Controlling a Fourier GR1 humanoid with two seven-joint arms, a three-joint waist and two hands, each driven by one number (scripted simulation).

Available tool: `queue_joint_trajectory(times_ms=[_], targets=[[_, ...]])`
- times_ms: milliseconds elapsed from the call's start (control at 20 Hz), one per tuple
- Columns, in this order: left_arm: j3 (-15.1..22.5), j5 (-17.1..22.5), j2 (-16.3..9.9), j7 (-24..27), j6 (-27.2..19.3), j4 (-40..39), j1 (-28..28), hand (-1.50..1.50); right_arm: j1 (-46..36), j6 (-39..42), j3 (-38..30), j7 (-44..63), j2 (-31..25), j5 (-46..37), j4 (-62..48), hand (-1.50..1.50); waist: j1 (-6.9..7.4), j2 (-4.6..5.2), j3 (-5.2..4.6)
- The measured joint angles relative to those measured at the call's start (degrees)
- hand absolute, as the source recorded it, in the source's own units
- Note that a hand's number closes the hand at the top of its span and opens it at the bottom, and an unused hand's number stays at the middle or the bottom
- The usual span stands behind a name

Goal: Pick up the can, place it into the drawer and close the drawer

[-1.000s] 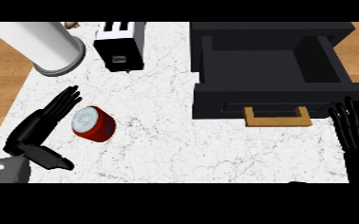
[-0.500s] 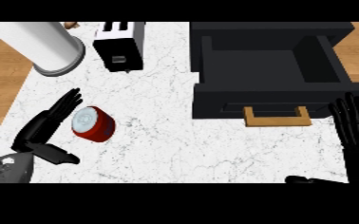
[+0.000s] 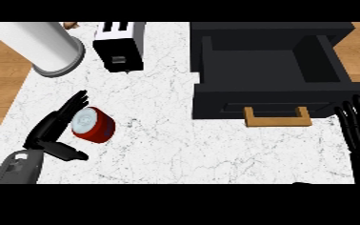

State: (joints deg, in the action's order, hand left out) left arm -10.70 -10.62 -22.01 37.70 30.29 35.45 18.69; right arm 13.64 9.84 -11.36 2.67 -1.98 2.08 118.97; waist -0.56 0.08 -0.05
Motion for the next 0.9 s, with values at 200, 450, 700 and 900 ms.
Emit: queue_joint_trajectory(times_ms=[200,450,700,900], targets=[[0.45,-0.69,-0.38,2.39,-1.11,-4.18,1.53,-1.50,-0.13,0.97,-1.47,0.59,-0.81,1.96,0.31,-1.50,-0.12,0.04,-0.01],[1.31,-1.33,0.08,3.74,-2.37,-7.03,3.36,-1.50,1.28,1.24,-1.50,1.38,-0.82,2.32,2.36,-1.50,-0.11,0.01,-0.02],[1.74,-1.37,1.16,3.80,-3.25,-9.53,5.77,-1.50,1.54,1.30,-0.96,1.72,-0.19,1.64,2.96,-1.50,-0.14,0.03,-0.01],[2.23,-1.49,2.14,4.33,-3.69,-10.82,6.80,-1.50,1.81,0.83,-0.01,1.49,0.78,0.71,3.13,-1.50,-0.14,0.04,-0.01]])
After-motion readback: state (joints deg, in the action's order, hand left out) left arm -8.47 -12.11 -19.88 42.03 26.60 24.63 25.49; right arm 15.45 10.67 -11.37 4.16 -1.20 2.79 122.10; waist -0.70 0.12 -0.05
